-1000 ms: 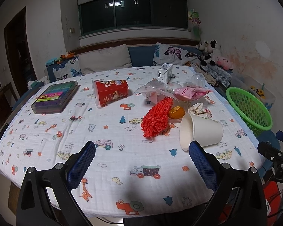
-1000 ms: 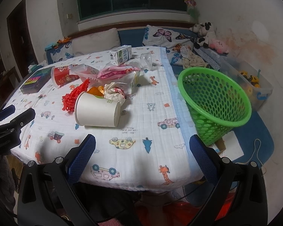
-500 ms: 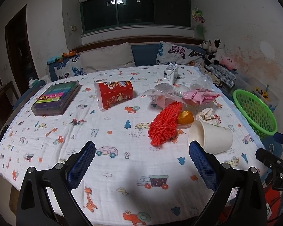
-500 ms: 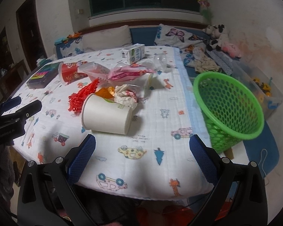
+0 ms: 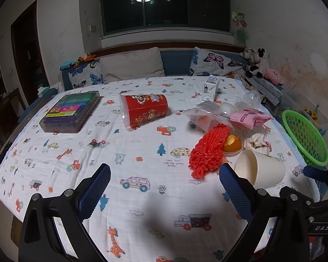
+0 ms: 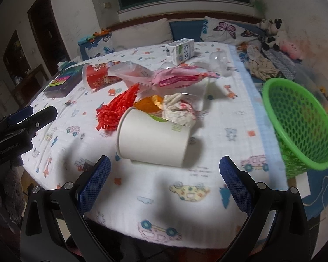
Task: Collect trash
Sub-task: 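Grasp the white paper cup with the right gripper while the left gripper grasps the red mesh netting, then carry the paper cup over the green basket and open the right gripper, then carry the red mesh netting over the green basket and open the left gripper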
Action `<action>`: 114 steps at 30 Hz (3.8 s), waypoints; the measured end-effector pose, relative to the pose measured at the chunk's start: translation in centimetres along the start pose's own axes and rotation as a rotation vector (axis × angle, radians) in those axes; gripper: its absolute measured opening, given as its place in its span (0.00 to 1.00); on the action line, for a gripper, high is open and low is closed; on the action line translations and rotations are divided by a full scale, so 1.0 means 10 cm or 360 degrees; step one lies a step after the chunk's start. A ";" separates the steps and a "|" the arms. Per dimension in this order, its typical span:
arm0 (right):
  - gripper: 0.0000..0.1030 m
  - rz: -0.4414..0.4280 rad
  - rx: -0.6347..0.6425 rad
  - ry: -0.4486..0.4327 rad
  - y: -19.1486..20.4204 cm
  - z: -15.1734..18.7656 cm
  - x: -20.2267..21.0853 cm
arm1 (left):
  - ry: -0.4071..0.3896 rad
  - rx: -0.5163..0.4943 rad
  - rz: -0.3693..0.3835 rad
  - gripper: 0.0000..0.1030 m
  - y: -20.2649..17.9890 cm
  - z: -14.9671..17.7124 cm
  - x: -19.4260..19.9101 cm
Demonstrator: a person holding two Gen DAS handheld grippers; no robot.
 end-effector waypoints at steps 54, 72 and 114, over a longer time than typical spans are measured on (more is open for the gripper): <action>0.81 0.0002 -0.0199 -0.0024 -0.72 -0.25 0.22 | 0.0343 -0.0181 0.0379 0.77 -0.67 0.30 -1.13; 0.82 0.0403 -0.0282 -0.0104 -1.94 -0.36 0.39 | 0.0305 -0.0079 0.0422 0.33 -0.63 0.28 -0.81; 0.84 0.0643 -0.0297 -0.0164 -3.12 -0.26 0.76 | 0.0302 -0.0288 0.1038 0.33 -3.25 -0.64 -0.73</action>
Point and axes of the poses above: each gripper's, at about its wrist camera, not at the fingertips, and x roughly against the way its jaws point, y to its left, z to its underside, the point moved 7 cm from there along -x, roughly the way its jaws point, and after that the axes turned 12 degrees about -y, right-handed, at the moved point
